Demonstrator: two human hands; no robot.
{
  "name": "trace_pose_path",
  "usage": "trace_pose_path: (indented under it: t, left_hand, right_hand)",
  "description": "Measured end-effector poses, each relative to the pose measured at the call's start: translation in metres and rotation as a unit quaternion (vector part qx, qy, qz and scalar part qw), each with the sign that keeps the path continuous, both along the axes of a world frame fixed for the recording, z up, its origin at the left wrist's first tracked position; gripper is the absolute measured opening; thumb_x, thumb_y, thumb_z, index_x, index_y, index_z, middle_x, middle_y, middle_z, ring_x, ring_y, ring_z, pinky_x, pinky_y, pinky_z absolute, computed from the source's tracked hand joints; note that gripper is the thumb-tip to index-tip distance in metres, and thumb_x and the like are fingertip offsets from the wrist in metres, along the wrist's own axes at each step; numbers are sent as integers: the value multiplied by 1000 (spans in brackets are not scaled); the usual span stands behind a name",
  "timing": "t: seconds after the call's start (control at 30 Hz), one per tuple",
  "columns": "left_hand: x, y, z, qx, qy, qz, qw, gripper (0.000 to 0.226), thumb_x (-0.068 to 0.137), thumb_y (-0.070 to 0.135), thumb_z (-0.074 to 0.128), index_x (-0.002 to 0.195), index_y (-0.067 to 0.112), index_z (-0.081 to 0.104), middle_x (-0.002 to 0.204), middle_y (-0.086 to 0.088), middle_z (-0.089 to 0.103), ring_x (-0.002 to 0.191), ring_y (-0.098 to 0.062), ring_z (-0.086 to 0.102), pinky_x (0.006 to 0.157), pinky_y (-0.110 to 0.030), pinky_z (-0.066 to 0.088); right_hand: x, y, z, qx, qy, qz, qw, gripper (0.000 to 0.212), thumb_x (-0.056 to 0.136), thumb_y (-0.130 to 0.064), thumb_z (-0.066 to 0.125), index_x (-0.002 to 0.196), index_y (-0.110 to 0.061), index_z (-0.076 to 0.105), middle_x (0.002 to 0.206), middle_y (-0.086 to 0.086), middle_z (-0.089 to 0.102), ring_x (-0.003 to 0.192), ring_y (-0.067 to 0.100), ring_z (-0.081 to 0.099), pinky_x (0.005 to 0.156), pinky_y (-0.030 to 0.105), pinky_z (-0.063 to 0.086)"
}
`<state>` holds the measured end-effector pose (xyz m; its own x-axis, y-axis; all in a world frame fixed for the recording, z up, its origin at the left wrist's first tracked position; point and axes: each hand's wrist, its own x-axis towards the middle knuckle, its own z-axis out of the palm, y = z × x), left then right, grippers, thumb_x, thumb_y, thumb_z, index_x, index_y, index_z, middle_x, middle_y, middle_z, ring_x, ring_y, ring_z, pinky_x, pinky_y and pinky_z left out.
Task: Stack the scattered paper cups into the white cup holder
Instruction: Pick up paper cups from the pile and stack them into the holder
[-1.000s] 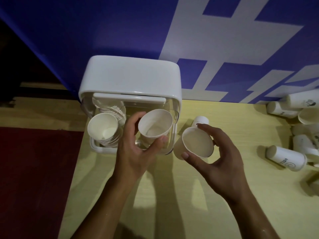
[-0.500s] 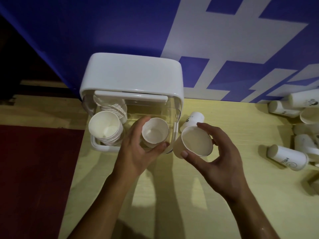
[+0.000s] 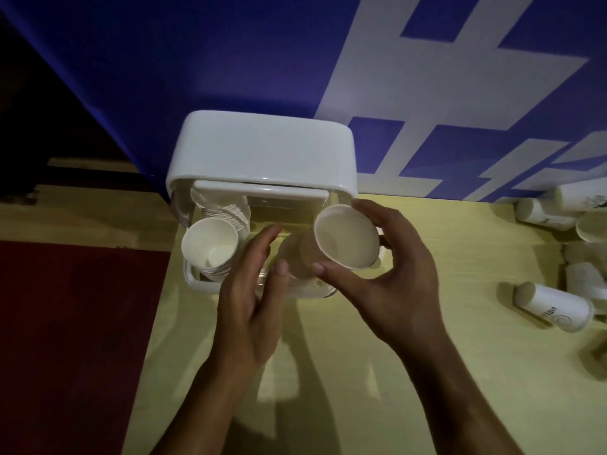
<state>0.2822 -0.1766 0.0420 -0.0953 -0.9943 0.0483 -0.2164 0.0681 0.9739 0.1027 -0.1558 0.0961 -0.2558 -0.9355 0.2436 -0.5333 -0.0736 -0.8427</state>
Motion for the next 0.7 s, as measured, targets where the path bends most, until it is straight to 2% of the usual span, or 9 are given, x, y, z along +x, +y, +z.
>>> trace_pose_path:
  t: [0.1,0.17,0.23,0.3,0.33,0.4,0.5,0.6,0.7]
  left_hand:
    - [-2,-3,9,-12,35,-6,999,53,103,45,41,147,20,55,144,4,62,139,-16,54,109,-30,47]
    - [-3,-7,10,2,44,-12,999,52,104,46,40,147,21,56,143,6,63,137,-15,56,107,-35,50]
    - [-4,-10,9,15,54,-11,998,52,103,47,40,145,22,58,141,7,64,134,-12,58,105,-27,51]
    - [-4,-12,7,22,60,-11,998,49,104,45,42,143,21,61,138,7,66,130,-8,60,96,-17,52]
    - [-4,-13,6,30,65,-11,997,46,104,42,45,141,22,62,136,6,66,127,-6,61,91,-16,54]
    - [-5,-15,3,52,67,-11,996,41,104,39,46,139,28,65,133,10,67,123,-5,64,83,-23,60]
    - [-6,-18,-3,60,47,-11,997,37,105,36,47,136,33,67,129,15,69,118,-3,66,78,-29,63]
    - [-8,-22,-7,62,20,-11,998,32,109,26,48,134,33,67,125,18,70,112,4,66,82,-17,57]
    - [-8,-24,-11,63,-18,-12,998,33,111,21,46,136,30,66,125,17,70,109,11,64,84,-5,46]
  right_hand:
    - [12,-7,-9,-5,-8,20,1000,78,64,-50,93,130,-22,63,123,-17,65,115,3,59,92,12,42]
    - [16,-9,-18,-1,-2,28,1000,80,62,-47,96,130,-19,64,122,-11,67,114,8,61,93,21,48]
    - [16,-11,-27,1,7,36,999,81,62,-46,98,130,-19,63,122,-9,67,115,12,62,94,31,52]
    - [16,-12,-35,3,13,45,999,82,63,-48,97,132,-20,62,123,-10,66,117,13,61,96,36,52]
    - [16,-12,-38,3,14,49,999,82,63,-50,95,132,-20,62,124,-10,66,118,13,61,97,36,52]
    - [16,-13,-44,5,16,55,998,83,64,-53,92,133,-18,63,125,-9,66,120,14,60,99,37,51]
    - [15,-14,-52,15,41,64,997,83,68,-59,88,134,-16,62,128,-8,65,121,9,58,103,29,48]
    - [12,-15,-60,43,68,72,994,87,74,-63,82,142,-14,59,135,-6,64,126,3,53,108,25,42]
    - [11,-14,-68,62,74,77,992,84,83,-62,75,149,-15,53,140,-5,62,131,4,51,110,25,41]
